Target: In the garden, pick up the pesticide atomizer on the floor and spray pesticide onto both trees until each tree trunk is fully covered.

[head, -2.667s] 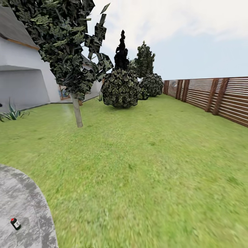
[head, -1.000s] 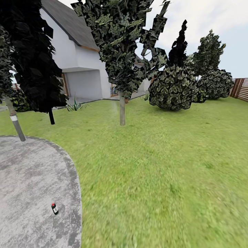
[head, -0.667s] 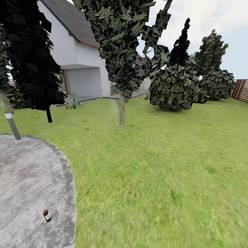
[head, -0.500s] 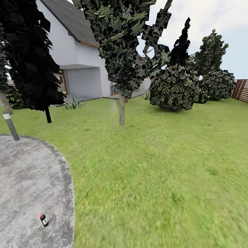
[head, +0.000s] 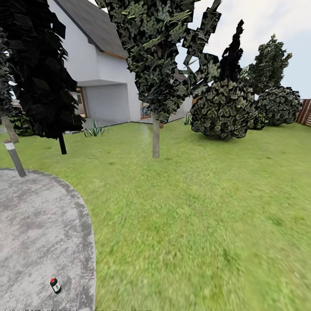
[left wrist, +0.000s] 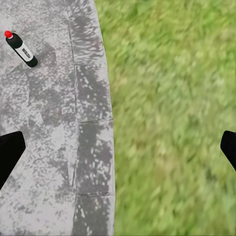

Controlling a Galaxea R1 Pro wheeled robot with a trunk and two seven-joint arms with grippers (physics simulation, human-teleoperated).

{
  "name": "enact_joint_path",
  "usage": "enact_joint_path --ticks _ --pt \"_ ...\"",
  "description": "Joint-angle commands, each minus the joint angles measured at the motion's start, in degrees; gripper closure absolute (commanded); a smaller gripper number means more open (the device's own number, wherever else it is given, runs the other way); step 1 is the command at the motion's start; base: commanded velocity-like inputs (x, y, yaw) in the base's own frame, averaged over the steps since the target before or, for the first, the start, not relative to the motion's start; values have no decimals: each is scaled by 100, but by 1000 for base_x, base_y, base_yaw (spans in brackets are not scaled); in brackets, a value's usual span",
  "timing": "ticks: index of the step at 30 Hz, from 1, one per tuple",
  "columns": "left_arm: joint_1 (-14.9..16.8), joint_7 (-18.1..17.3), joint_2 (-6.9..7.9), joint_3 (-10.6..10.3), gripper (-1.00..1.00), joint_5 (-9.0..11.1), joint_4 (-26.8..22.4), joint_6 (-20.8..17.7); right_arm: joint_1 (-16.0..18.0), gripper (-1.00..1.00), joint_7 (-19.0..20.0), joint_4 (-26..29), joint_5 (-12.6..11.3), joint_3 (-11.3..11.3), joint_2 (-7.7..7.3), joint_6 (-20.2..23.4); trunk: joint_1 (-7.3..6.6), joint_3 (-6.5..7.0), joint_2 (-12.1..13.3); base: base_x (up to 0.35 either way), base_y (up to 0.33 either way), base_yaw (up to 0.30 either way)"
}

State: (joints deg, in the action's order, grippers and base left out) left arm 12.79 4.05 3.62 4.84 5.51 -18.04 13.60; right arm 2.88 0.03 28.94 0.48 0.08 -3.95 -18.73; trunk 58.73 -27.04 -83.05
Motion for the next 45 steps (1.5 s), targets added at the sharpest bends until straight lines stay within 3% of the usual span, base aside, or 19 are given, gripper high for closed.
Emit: enact_joint_path --ticks 1,15,45 --pt "4 -1 0 -15 -100 60 -5 20 3 -100 -4 -2 5 1 -1 -17 0 -12 -3 16 7 156" --pt "4 -7 -11 -35 -100 65 -50 20 3 -100 -12 -7 5 1 0 -17 0 -101 -3 2 1 179" --pt "4 -9 7 -27 -100 63 -41 20 3 -100 -8 5 5 1 0 -28 659 -683 -1206 0 0 40"
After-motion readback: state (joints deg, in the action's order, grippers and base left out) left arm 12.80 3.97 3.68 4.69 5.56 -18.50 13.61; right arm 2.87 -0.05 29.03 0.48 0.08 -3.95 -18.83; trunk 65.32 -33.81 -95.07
